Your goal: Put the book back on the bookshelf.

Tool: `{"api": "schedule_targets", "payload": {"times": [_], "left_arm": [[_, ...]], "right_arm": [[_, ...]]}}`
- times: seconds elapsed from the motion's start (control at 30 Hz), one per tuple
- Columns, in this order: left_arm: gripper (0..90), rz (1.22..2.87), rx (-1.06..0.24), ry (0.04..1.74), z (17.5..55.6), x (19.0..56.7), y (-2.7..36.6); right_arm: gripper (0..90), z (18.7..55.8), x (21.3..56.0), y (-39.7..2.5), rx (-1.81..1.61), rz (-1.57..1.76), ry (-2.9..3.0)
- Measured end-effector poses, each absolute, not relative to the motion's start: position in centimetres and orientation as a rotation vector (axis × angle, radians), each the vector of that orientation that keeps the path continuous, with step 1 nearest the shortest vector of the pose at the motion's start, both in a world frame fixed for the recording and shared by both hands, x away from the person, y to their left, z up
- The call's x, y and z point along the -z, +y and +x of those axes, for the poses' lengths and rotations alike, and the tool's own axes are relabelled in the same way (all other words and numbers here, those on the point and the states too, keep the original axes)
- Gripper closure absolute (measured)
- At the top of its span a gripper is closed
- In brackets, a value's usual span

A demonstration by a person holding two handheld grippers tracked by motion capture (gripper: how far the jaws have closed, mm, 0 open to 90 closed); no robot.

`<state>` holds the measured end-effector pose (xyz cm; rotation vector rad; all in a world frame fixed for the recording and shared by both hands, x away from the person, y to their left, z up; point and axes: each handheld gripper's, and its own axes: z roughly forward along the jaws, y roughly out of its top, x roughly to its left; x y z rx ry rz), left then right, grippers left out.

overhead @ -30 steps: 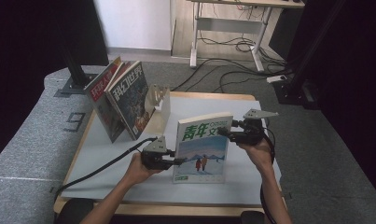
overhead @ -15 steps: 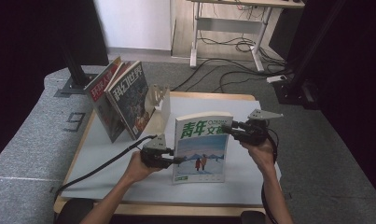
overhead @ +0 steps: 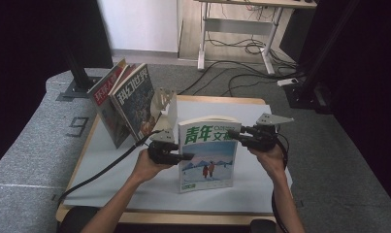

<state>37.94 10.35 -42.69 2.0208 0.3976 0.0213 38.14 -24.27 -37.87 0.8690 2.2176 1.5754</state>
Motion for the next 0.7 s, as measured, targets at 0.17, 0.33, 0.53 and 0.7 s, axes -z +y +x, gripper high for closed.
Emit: {"api": "schedule_targets", "payload": {"times": [0.17, 0.33, 0.53, 0.7], "left_arm": [[67.8, 2.048, -0.026, 0.445, 38.1, 42.2, 10.0], [67.8, 2.060, -0.005, 0.493, 38.5, 41.6, 9.7], [67.1, 2.057, 0.004, 0.533, 38.8, 41.2, 9.5], [66.4, 2.054, -0.025, 0.550, 38.8, 40.4, 9.1]], "right_arm": [[61.6, 38.2, 37.8, -24.0, -1.554, 0.864, 2.221], [61.7, 38.2, 37.9, -23.9, -1.552, 0.869, 2.220], [63.9, 38.1, 37.7, -23.8, -1.537, 0.869, 2.219], [64.4, 38.1, 37.8, -23.8, -1.535, 0.875, 2.214]]}}
